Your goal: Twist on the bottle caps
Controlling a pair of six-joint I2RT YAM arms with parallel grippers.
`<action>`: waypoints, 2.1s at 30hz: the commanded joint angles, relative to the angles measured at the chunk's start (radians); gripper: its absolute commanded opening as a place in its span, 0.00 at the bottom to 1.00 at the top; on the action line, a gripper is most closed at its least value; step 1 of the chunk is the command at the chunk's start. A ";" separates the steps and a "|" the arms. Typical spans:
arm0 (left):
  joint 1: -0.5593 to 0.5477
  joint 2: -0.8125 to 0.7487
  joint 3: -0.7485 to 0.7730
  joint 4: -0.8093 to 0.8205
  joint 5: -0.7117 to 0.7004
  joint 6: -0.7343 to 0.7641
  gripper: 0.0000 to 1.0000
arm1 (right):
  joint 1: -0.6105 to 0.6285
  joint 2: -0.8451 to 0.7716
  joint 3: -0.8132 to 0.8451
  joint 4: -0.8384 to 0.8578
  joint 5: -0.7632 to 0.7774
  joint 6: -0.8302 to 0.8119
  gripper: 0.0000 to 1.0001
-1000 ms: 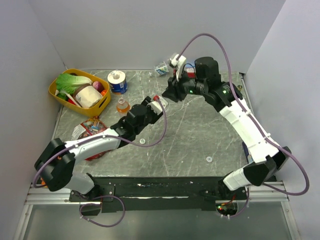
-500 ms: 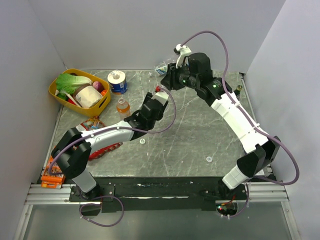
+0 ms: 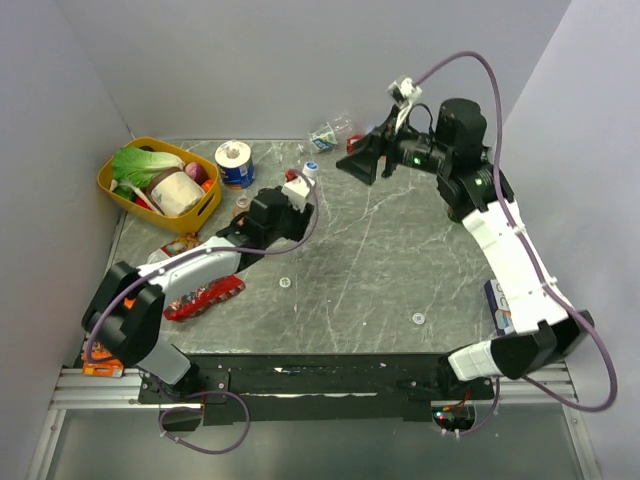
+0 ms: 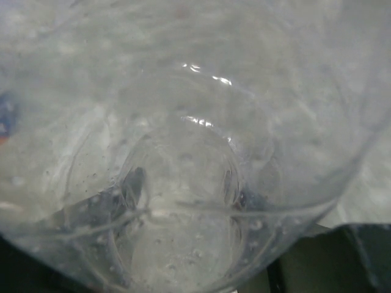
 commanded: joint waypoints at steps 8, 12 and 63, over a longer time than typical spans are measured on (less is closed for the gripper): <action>0.052 -0.107 0.022 -0.023 0.833 0.189 0.01 | 0.035 -0.058 -0.180 0.181 -0.261 -0.134 0.81; 0.056 -0.112 0.022 0.004 0.845 0.194 0.01 | 0.037 -0.051 -0.215 0.220 -0.216 -0.117 0.80; 0.047 -0.087 0.167 -0.114 0.606 0.013 0.96 | -0.232 -0.028 -0.428 0.184 0.040 -0.447 0.10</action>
